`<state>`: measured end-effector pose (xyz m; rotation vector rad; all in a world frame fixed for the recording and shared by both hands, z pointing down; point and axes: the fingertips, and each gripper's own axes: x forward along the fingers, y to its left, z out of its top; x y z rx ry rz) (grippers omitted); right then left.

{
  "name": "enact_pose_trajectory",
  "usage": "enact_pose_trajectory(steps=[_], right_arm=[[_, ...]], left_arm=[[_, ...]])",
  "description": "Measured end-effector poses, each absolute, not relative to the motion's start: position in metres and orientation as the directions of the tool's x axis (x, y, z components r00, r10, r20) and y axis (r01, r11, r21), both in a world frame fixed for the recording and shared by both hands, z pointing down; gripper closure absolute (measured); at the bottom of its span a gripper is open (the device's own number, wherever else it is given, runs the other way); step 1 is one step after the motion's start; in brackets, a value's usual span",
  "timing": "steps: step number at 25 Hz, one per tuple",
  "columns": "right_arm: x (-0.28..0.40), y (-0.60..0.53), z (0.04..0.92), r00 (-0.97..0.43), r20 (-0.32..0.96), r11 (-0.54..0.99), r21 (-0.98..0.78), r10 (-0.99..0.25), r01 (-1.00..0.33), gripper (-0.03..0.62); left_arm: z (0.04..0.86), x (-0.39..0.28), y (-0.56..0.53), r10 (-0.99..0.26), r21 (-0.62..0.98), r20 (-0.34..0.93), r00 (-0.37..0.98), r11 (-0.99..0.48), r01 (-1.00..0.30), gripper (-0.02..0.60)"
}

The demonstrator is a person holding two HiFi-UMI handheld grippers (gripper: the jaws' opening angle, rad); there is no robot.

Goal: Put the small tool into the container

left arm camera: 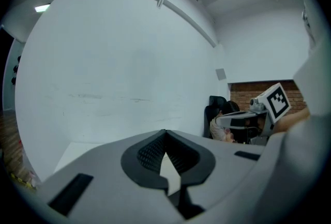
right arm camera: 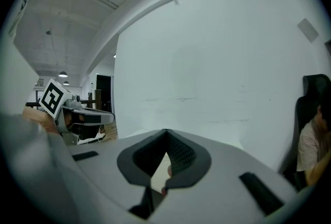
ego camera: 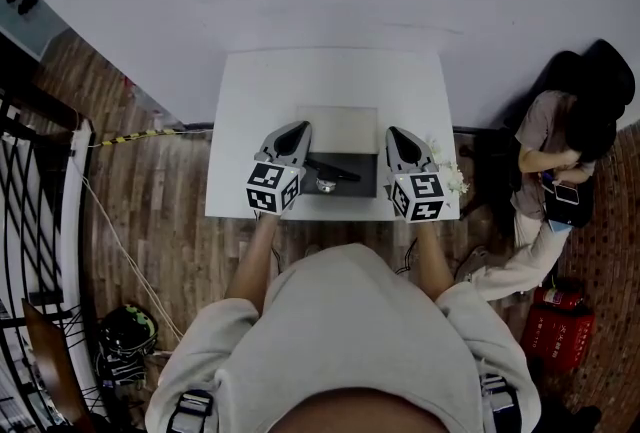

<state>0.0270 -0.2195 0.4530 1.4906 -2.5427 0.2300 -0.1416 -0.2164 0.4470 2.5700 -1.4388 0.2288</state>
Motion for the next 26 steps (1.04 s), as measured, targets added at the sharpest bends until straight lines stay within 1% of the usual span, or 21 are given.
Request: enact_pose_trajectory(steps=[26], right_arm=[[0.029, -0.210, 0.470, -0.476, 0.267, 0.477, -0.065, -0.838, -0.876, 0.595]], left_arm=[[0.456, -0.140, -0.211, -0.822, 0.131, 0.229, 0.522, -0.505, -0.853, 0.574]])
